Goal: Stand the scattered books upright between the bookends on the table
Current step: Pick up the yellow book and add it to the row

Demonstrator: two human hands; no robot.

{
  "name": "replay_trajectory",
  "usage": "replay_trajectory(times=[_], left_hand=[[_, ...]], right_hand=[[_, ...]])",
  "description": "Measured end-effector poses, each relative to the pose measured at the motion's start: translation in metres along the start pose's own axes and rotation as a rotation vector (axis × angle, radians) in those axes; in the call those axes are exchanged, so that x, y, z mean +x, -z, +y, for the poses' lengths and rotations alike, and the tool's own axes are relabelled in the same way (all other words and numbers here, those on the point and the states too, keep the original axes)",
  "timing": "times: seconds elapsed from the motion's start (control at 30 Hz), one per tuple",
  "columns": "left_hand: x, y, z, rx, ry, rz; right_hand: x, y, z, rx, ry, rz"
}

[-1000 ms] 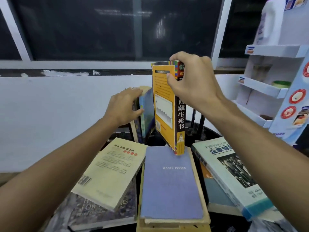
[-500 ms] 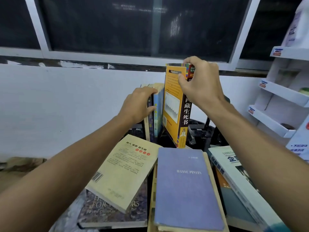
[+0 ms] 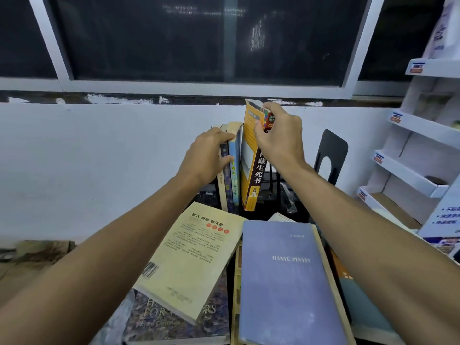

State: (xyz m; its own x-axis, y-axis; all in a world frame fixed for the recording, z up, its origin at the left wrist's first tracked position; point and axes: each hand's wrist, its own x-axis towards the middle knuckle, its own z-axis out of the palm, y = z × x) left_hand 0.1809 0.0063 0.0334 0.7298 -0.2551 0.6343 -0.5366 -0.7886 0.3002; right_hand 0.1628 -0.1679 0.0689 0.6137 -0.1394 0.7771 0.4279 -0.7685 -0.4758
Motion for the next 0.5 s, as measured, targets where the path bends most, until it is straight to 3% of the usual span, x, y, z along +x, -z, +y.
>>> replay_trajectory(times=[0.5], left_hand=[[0.001, -0.005, -0.003, -0.05, 0.02, 0.02]], right_hand=[[-0.013, -0.041, 0.022, 0.032, 0.031, -0.003]])
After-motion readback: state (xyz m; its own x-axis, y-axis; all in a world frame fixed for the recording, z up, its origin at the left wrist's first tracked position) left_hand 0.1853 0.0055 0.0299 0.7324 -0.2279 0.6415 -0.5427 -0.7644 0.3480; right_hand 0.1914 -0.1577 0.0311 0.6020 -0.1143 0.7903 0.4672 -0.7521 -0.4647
